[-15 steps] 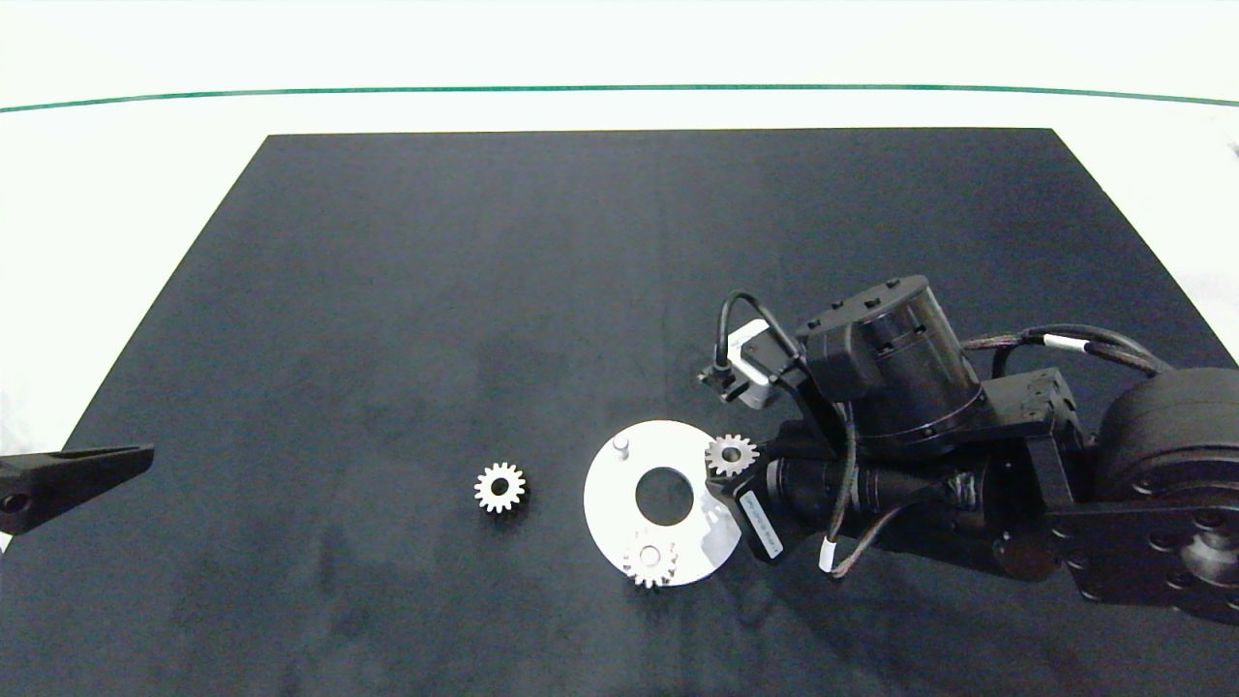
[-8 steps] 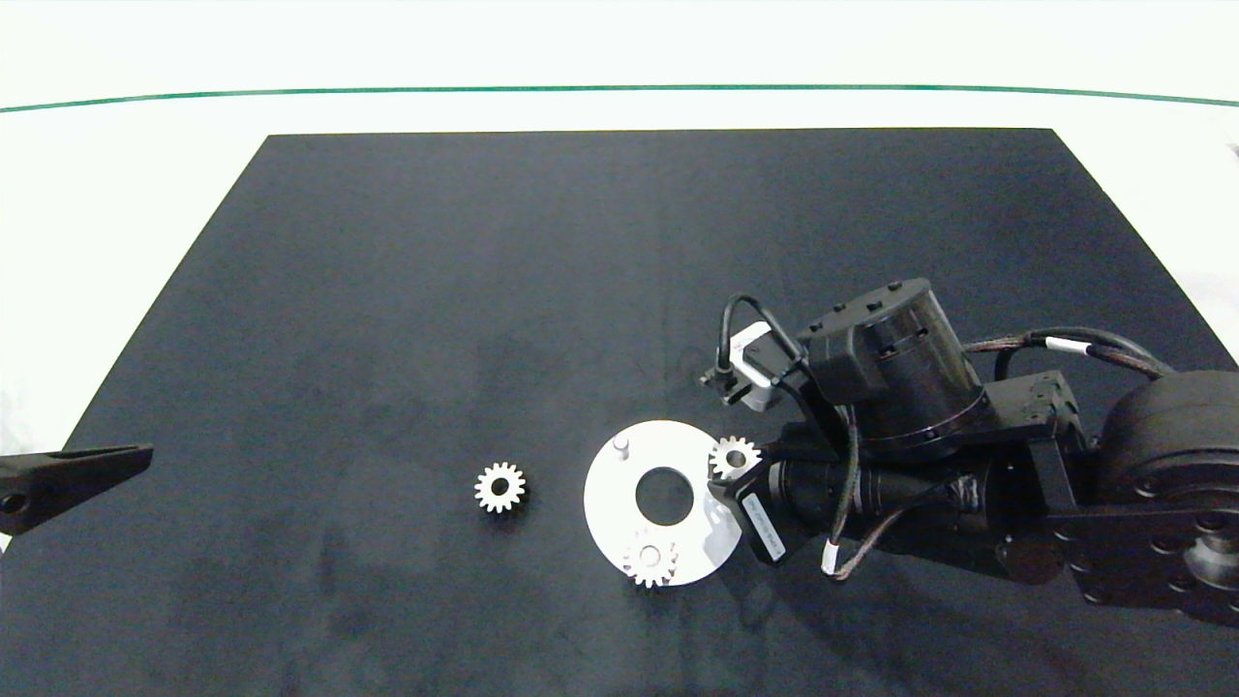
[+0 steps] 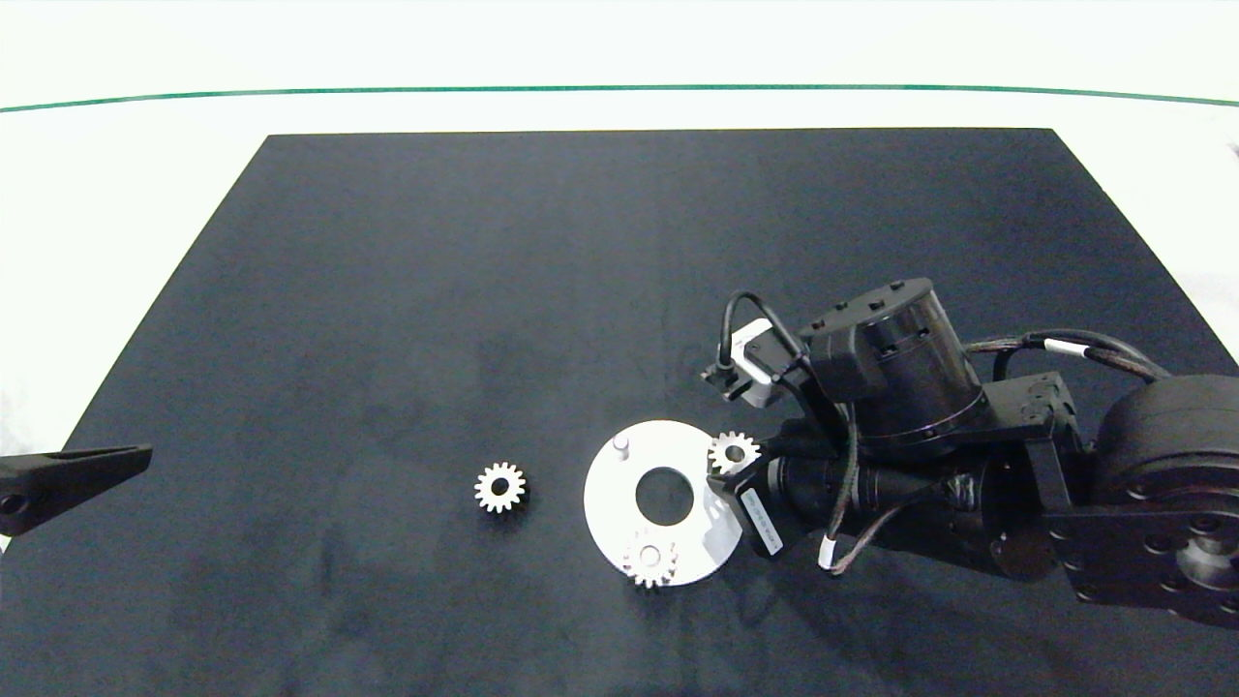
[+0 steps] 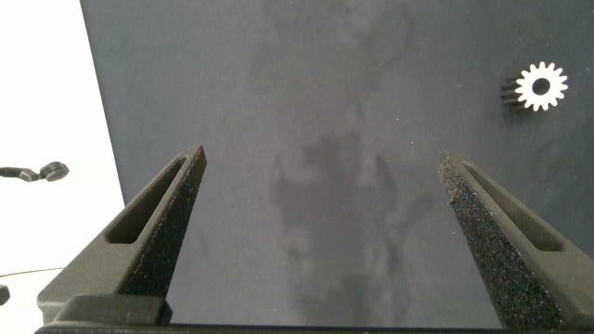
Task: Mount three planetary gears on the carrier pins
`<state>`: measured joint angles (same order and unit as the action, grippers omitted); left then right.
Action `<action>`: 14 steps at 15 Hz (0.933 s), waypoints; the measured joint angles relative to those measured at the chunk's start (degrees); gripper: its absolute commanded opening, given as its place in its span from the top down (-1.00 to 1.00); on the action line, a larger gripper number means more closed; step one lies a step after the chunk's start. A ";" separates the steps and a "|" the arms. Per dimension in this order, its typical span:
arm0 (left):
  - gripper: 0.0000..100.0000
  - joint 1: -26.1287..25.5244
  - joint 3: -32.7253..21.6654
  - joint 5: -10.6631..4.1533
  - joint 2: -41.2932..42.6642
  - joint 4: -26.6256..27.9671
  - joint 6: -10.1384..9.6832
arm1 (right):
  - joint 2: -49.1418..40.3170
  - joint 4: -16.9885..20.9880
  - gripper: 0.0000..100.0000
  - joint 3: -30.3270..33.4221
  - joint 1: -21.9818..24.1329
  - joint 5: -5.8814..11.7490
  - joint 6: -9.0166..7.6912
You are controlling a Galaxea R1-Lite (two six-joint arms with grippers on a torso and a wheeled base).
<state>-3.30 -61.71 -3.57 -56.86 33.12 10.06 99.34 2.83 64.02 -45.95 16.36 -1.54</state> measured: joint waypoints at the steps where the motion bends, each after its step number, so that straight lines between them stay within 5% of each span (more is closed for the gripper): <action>1: -1.00 -0.07 0.00 0.02 0.00 0.01 0.00 | 0.00 -0.07 0.44 -0.22 0.00 0.00 -0.02; 14: -1.00 -0.13 0.00 0.00 0.00 0.00 0.00 | 0.35 -1.29 0.44 -0.49 -0.13 0.00 -0.17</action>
<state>-3.44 -61.71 -3.57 -56.86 33.12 10.06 99.69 1.54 63.54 -46.08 16.36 -1.71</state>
